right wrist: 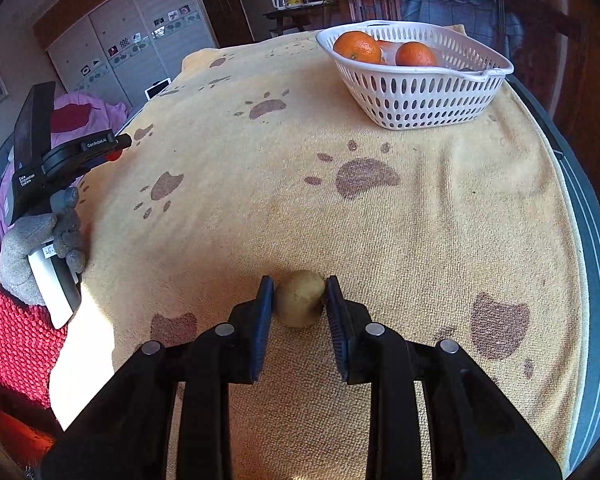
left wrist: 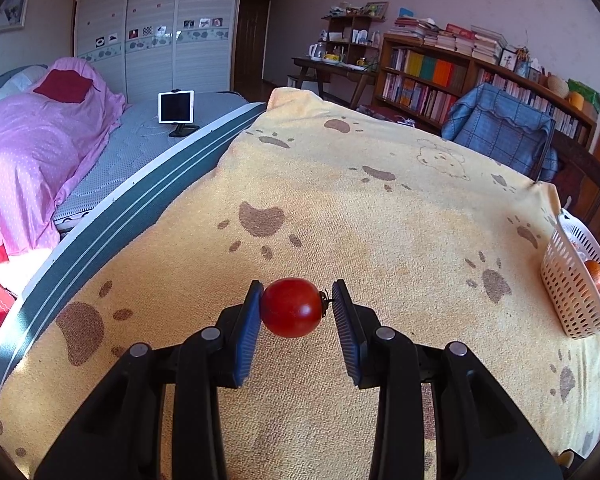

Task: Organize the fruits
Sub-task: 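Carry the brown kiwi into the white basket and open the right gripper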

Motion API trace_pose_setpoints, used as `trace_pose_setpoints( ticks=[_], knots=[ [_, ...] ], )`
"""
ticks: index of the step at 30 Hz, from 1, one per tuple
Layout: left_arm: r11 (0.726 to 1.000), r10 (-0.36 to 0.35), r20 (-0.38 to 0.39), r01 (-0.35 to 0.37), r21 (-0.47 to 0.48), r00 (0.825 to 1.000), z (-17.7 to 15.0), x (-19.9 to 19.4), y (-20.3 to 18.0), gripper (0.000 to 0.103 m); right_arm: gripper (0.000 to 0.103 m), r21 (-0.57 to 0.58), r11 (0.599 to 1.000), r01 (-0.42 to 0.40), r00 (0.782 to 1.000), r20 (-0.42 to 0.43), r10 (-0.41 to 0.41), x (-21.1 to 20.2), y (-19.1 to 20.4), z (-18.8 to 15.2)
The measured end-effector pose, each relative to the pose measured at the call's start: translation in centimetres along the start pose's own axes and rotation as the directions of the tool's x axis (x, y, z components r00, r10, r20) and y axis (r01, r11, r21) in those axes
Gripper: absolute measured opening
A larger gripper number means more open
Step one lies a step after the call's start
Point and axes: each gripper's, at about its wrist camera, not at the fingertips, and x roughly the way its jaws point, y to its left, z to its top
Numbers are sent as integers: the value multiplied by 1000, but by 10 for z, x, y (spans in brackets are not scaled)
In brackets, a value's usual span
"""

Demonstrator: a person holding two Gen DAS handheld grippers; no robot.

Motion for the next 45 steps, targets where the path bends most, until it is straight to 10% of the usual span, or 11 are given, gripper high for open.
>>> trace_pose_setpoints(
  ticks=[18, 37, 45],
  knots=[
    [989, -141, 13, 140, 41, 990, -1, -9, -16, 36, 27, 90, 993, 81, 946, 306, -105, -39, -38, 97],
    [986, -155, 18, 153, 67, 988, -1, -8, -22, 36, 38, 143, 986, 82, 952, 281, -120, 7, -54, 119],
    [985, -156, 18, 154, 75, 988, -2, -8, -23, 36, 43, 217, 959, 183, 889, 380, -255, -20, -67, 100]
  ],
)
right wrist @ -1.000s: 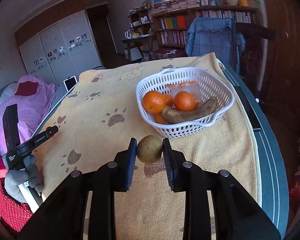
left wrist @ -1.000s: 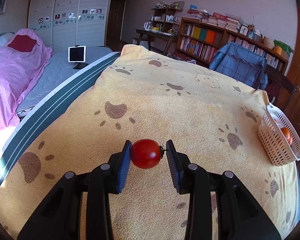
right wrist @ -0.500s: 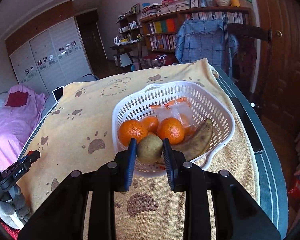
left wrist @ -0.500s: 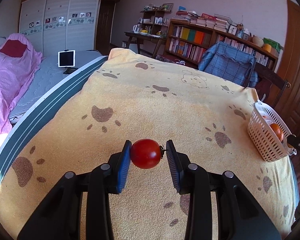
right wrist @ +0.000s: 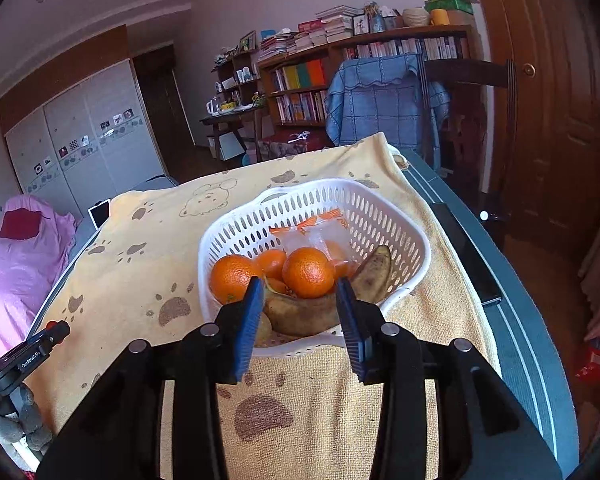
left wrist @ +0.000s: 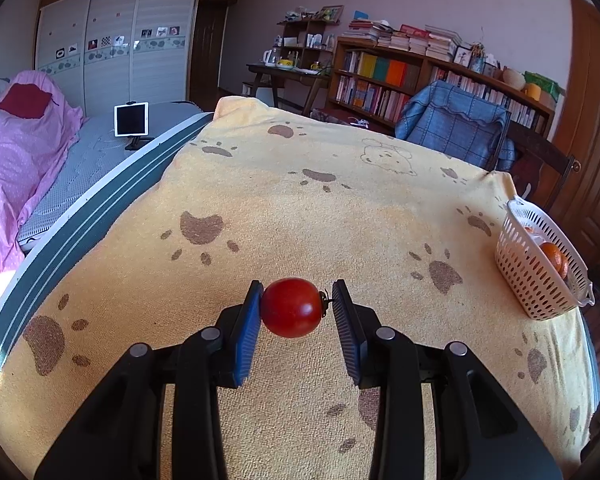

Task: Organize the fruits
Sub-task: 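Carry the brown kiwi into the white basket and open the right gripper, then carry the cherry tomato into the basket and open the left gripper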

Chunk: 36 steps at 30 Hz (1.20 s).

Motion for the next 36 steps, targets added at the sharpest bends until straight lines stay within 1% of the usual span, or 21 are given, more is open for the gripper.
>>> trace_pose_setpoints(
  ticks=[2, 6, 8, 10, 12, 16, 18, 19, 23, 27, 31, 36],
  knots=[
    [1000, 0, 0, 0, 8, 1000, 0, 1, -1, 36, 47, 20, 999, 44, 999, 28, -44, -6, -10, -1],
    [1000, 2, 2, -2, 28, 1000, -2, 1, -5, 36, 50, 47, 992, 114, 992, 42, -116, -13, -27, -6],
    [999, 11, -1, -11, 43, 1000, -4, 3, -8, 36, 60, 69, 986, 152, 987, 46, -156, -14, -37, -10],
    [998, 8, -12, -7, 60, 1000, -5, 5, -12, 36, 64, 94, 978, 184, 980, 53, -189, -16, -44, -14],
    [998, -1, -19, 2, 69, 1000, -5, 5, -17, 36, 64, 125, 972, 199, 977, 51, -206, -15, -49, -15],
    [993, -61, -50, 65, 95, 997, -5, 4, -35, 36, 65, 150, 969, 196, 978, 43, -205, -12, -52, -22],
    [988, -87, -49, 93, 127, 995, -4, -1, -50, 36, 68, 148, 971, 185, 980, 40, -193, -12, -52, -24],
    [984, -103, -48, 109, 143, 994, -4, -3, -59, 36, 72, 153, 971, 182, 981, 44, -191, -13, -52, -25],
    [966, -166, -50, 172, 194, 985, -3, -9, -91, 36, 73, 189, 966, 177, 979, 68, -193, -19, -58, -27],
    [950, -218, -74, 229, 212, 973, -1, -10, -119, 36, 74, 231, 957, 176, 978, 68, -196, -21, -65, -27],
    [929, -265, -96, 280, 240, 960, 2, -8, -150, 36, 74, 246, 954, 171, 979, 62, -192, -19, -68, -28],
    [893, -316, -92, 329, 307, 944, 8, -12, -194, 36, 74, 248, 954, 170, 980, 63, -191, -20, -65, -30]
  ],
)
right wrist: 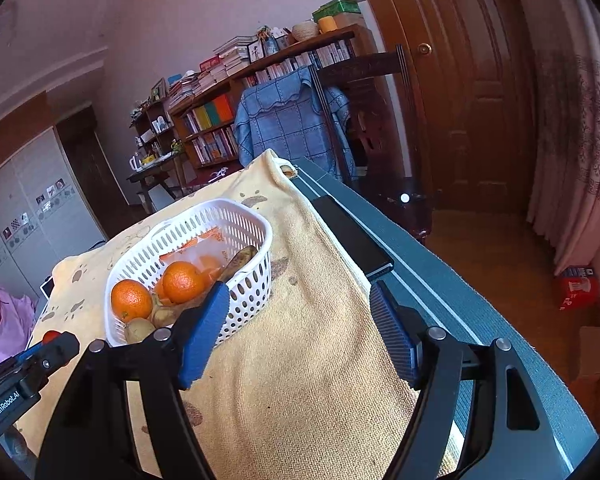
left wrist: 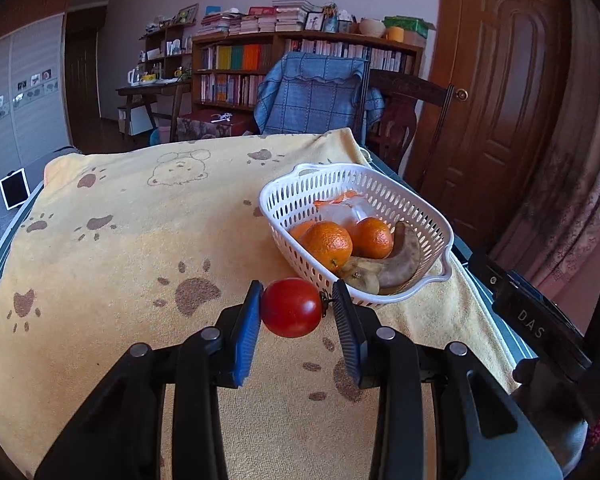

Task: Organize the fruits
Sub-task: 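Carry the cherry tomato into the basket and open the left gripper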

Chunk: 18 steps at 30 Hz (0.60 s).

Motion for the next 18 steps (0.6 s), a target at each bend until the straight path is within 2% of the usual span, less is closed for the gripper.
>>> trace_pose_setpoints(
  ticks=[8, 15, 17, 18],
  knots=[
    [996, -62, 13, 61, 62, 998, 26, 28, -39, 36, 75, 45, 999, 15, 1000, -5, -15, 4, -8, 2],
    [996, -56, -5, 56, 67, 998, 34, 56, -42, 37, 75, 53, 998, 17, 1000, -12, -17, 5, -8, 1],
    [996, -61, 8, 60, 64, 998, 34, 57, -40, 43, 75, 52, 998, 17, 1000, -12, -16, 6, -8, 0],
    [996, -62, 14, 61, 63, 998, 33, 55, -39, 54, 75, 52, 999, 16, 1000, -14, -16, 6, -7, 0]
  ],
)
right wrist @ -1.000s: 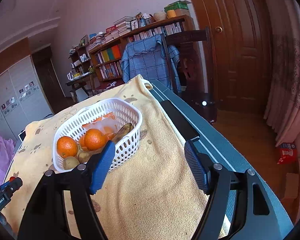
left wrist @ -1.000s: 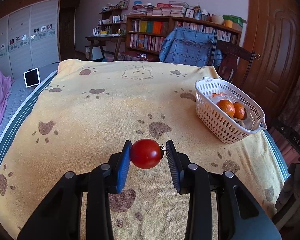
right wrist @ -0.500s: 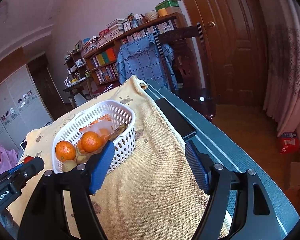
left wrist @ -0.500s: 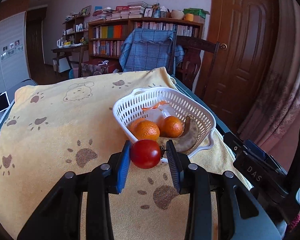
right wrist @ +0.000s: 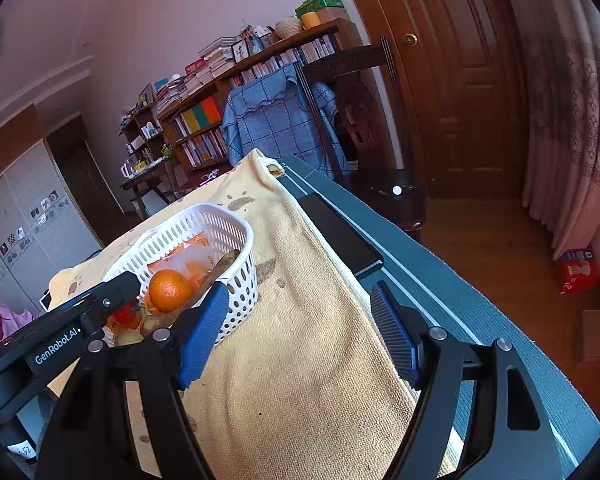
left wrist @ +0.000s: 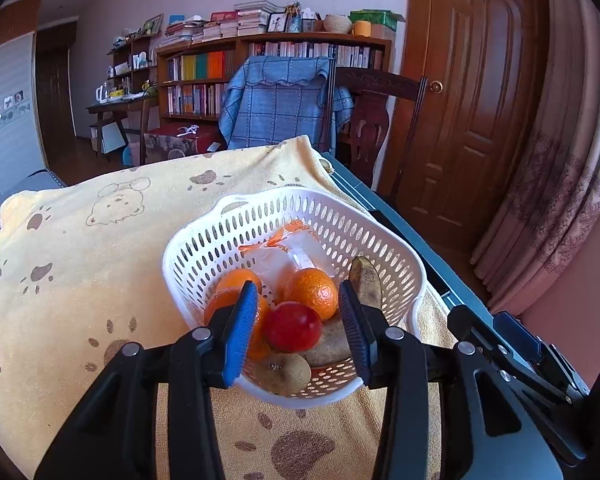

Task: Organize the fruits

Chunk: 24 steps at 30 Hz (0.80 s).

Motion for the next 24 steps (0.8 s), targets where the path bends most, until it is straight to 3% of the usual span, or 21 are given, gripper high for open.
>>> trace_pose_setpoints(
  ticks=[2, 5, 11, 14, 18, 24],
  knots=[
    [1000, 3, 25, -2, -10, 1000, -1, -6, 4, 63, 75, 4, 1000, -2, 1000, -4, 2, 1, 0, -1],
    [999, 4, 37, -2, -36, 999, -1, -16, 13, 63, 82, 19, 1000, -3, 1000, -1, 3, 0, -3, 0],
    [993, 42, 53, -36, -114, 998, -5, -34, 34, 64, 84, 20, 1000, 0, 1000, 0, 0, -1, -3, 1],
    [989, 102, 61, -95, -110, 993, -10, -42, 37, 67, 87, 21, 1000, 1, 1000, 7, -1, -2, -3, 2],
    [976, 204, 70, -197, -98, 976, -23, -50, 37, 85, 87, -2, 1000, -3, 1000, 22, 3, -5, 1, 2],
    [956, 289, 46, -285, -65, 956, -38, -46, 37, 86, 92, -75, 997, -29, 997, 74, 35, -17, 14, -1]
  ],
)
